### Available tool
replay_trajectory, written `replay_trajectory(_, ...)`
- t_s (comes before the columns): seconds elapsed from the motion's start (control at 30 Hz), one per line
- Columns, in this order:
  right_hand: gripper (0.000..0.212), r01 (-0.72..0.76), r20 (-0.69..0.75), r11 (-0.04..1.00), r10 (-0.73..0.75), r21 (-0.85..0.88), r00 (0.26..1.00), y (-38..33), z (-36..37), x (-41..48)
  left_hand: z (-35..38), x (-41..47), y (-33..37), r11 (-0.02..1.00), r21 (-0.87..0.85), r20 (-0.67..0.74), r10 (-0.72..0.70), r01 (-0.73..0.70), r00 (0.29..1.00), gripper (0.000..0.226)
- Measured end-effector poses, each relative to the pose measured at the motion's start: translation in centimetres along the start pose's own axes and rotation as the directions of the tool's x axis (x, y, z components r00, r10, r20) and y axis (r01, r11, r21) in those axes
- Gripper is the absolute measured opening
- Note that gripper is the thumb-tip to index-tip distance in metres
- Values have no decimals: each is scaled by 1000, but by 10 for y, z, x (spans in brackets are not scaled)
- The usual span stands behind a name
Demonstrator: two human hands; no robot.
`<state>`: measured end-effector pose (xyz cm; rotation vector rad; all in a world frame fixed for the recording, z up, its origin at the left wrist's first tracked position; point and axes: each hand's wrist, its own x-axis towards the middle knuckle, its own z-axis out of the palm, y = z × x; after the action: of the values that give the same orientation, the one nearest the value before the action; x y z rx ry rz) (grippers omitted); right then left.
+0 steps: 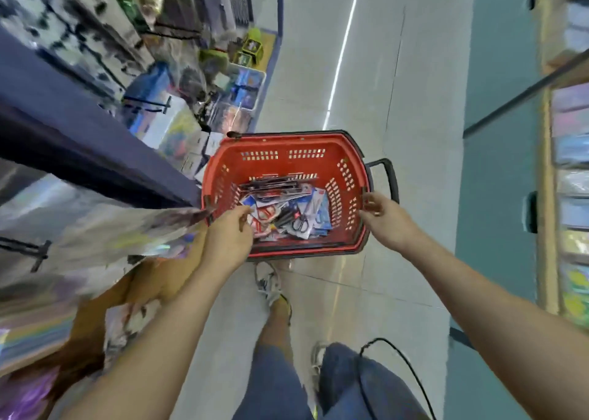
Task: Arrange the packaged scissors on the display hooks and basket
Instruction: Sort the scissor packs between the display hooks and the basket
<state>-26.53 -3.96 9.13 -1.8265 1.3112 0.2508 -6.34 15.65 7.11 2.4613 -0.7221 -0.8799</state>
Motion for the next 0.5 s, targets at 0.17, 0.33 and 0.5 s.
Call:
replay_trajectory(0.17, 55, -48, 73, 996, 53, -70, 996, 24, 72, 124, 74, 125, -41, 995, 101, 107, -25, 14, 994, 46)
replay_trajectory(0.33, 67, -40, 183, 997, 53, -74, 982, 71, 157, 247, 167, 223, -104, 962, 256, 185, 47, -95, 982, 53)
replay_trajectory(0.5, 69, -163, 176, 987, 159, 9, 972, 106, 223, 340, 237, 306, -151, 862, 494, 151, 40, -111, 988, 75)
